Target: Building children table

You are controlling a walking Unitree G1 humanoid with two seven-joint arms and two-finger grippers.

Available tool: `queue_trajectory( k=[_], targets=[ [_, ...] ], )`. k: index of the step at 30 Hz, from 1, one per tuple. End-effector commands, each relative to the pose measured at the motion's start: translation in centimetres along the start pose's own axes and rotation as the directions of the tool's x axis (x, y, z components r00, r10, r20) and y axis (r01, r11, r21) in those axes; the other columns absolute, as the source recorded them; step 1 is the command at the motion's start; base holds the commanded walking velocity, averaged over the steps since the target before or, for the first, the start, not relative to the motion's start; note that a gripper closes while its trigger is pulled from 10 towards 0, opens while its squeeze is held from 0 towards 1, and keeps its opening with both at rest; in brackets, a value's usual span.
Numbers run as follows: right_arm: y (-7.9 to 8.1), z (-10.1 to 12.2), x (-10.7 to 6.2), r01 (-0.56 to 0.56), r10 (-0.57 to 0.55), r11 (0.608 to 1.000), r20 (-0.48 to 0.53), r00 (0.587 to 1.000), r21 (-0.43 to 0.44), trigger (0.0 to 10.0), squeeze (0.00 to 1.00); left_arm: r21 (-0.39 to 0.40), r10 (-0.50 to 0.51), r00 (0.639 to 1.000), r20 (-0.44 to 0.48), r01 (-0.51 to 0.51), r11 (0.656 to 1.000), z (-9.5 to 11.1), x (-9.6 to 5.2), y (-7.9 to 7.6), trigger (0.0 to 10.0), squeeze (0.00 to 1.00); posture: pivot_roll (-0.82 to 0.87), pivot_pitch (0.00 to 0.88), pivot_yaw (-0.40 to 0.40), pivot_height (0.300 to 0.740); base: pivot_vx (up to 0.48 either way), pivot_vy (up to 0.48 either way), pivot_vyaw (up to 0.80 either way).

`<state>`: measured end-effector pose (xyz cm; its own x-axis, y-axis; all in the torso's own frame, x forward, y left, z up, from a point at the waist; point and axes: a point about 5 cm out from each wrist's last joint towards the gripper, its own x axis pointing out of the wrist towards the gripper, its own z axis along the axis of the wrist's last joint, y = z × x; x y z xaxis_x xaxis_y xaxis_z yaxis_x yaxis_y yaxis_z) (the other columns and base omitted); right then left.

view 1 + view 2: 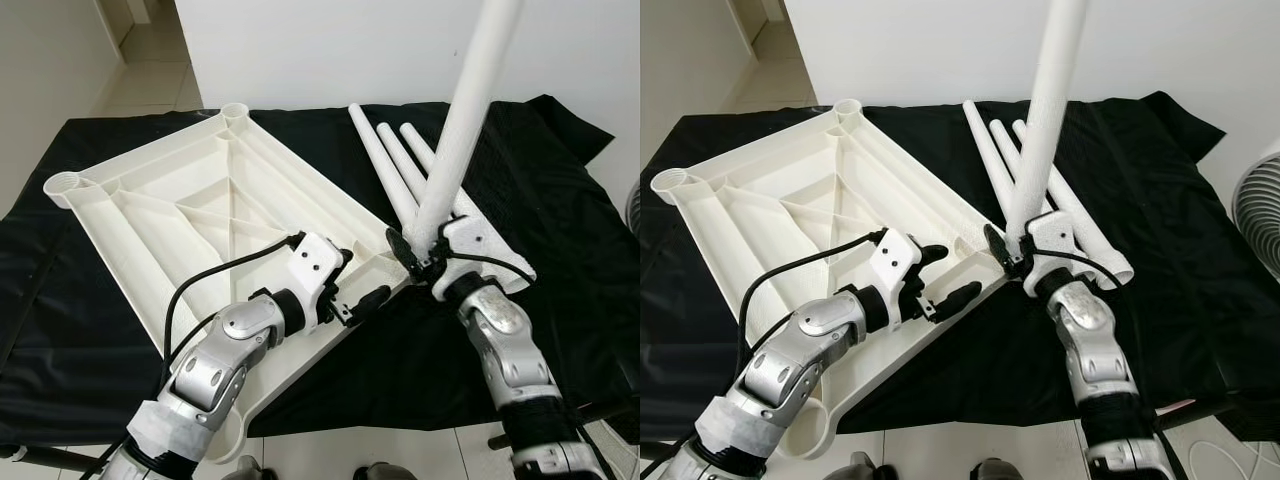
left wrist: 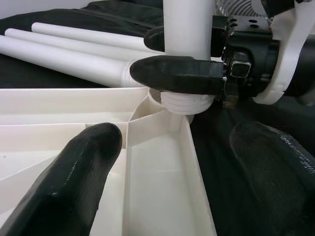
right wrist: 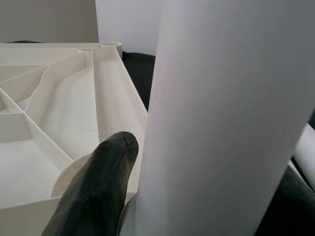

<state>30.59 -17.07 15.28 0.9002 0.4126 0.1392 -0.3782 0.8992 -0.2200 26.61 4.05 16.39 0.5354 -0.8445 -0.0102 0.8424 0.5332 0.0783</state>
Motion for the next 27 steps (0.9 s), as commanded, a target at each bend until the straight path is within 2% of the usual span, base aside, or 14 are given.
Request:
queue_trajectory(
  k=[1,6,8,10,13,14,16,19,26,27],
  targets=[
    [0.1,-1.1,-0.6,-0.001,0.001,1.0,-0.06,0.998,-0.002,10.0,0.0,0.009,-0.015,1.0,-0.007,0.015,1.0,-0.1,-0.1,-0.1,10.0,0.0,-0.16,0.054,0.053,0.74,0.0,0.0,0.0],
    [-0.3,-2.0,-0.9,0.047,-0.046,0.999,-0.09,0.995,0.003,10.0,0.0,0.009,-0.022,1.0,-0.006,0.023,1.0,-0.1,0.0,-0.1,10.0,0.0,-0.17,0.053,0.058,0.74,0.0,0.0,0.0],
    [-0.3,-2.7,-0.3,0.081,-0.076,0.996,-0.106,0.991,0.039,10.0,0.0,0.009,-0.031,1.0,-0.003,0.031,0.999,0.0,0.2,0.0,10.0,0.0,-0.18,0.053,0.073,0.74,0.0,0.0,0.0],
    [-0.3,-2.7,-0.3,0.081,-0.076,0.996,-0.106,0.991,0.039,10.0,0.0,0.009,-0.031,1.0,-0.003,0.031,0.999,0.0,0.2,0.0,10.0,0.0,-0.18,0.053,0.073,0.74,0.0,0.0,0.0],
    [0.2,-2.8,1.2,0.091,-0.084,0.994,-0.109,0.991,0.063,10.0,0.0,0.01,-0.039,0.999,-0.002,0.039,0.999,0.0,0.3,0.0,10.0,0.0,-0.19,0.056,0.082,0.74,0.0,0.0,0.0],
    [0.2,-2.8,1.2,0.091,-0.084,0.994,-0.109,0.991,0.063,10.0,0.0,0.01,-0.039,0.999,-0.002,0.039,0.999,0.0,0.3,0.0,10.0,0.0,-0.19,0.056,0.082,0.74,0.0,0.0,0.0],
    [0.9,-2.6,2.6,0.081,-0.072,0.993,-0.106,0.992,0.083,10.0,0.0,0.01,-0.042,0.999,-0.002,0.042,0.999,0.1,0.4,0.0,10.0,0.0,-0.18,0.062,0.081,0.74,0.0,0.0,0.0],
    [1.1,-2.6,3.0,0.075,-0.065,0.993,-0.108,0.992,0.092,10.0,0.0,0.01,-0.042,0.999,-0.002,0.042,0.999,0.1,0.4,0.0,10.0,0.0,-0.18,0.063,0.079,0.74,0.0,0.0,0.0],
    [1.2,-2.8,3.3,0.07,-0.06,0.994,-0.127,0.99,0.08,10.0,0.0,0.011,-0.034,0.999,-0.004,0.034,0.999,0.1,0.2,0.0,10.0,0.0,-0.17,0.065,0.071,0.74,0.0,0.0,0.0],
    [1.0,-2.8,2.9,0.067,-0.06,0.997,-0.124,0.99,0.049,10.0,0.0,0.009,-0.028,1.0,-0.005,0.028,1.0,0.0,0.1,0.0,10.0,0.0,-0.17,0.065,0.071,0.74,0.0,0.0,0.0]
  ],
)
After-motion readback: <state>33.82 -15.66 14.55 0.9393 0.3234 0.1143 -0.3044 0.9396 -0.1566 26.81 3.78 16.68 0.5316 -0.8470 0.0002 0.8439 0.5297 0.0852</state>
